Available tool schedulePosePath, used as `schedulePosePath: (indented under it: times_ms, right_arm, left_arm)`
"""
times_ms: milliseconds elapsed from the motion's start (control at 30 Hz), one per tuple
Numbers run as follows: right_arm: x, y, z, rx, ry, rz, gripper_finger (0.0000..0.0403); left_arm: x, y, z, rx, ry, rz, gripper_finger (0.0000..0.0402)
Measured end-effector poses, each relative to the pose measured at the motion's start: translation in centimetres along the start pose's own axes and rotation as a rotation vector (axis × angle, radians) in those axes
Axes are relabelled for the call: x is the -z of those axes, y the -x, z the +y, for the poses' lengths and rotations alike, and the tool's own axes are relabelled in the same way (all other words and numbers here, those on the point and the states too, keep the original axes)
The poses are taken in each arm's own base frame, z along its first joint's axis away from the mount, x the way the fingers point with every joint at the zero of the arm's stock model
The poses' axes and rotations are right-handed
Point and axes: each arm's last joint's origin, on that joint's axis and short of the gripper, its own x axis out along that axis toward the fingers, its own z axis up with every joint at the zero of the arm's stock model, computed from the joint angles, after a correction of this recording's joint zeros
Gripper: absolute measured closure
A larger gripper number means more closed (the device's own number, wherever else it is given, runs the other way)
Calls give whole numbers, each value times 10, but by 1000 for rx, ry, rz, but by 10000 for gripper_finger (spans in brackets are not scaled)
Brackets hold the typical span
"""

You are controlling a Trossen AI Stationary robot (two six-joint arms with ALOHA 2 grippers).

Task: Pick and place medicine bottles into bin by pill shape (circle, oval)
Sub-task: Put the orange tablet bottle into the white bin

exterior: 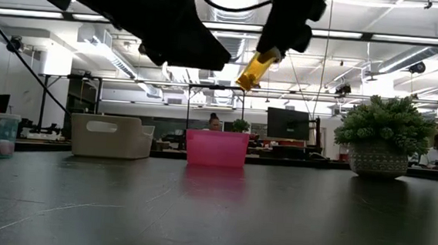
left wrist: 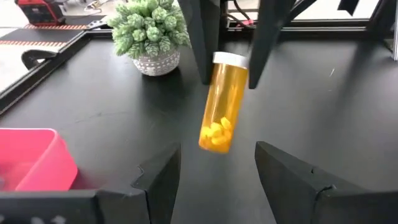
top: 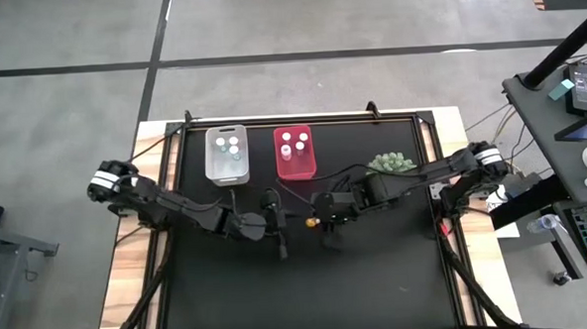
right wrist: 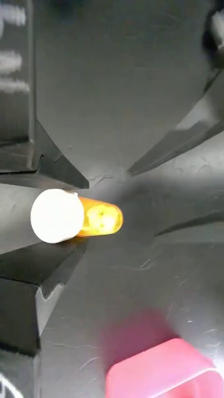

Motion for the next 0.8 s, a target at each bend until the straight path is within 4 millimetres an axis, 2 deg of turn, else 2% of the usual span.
schedulePosePath:
  times_ms: [200,500,800]
  right_arm:
    - [-9,2,3,-32,34,-17,290]
    - [-12,6,0,-31,52,-33,291]
    - [-11,6,0,-30,61,-29,290]
  left_arm:
    - [3,-15,1,31,31,-41,210]
    - [-1,-20,4,61,46,-122,210]
    - [4,-29,4,101,43,-108,210]
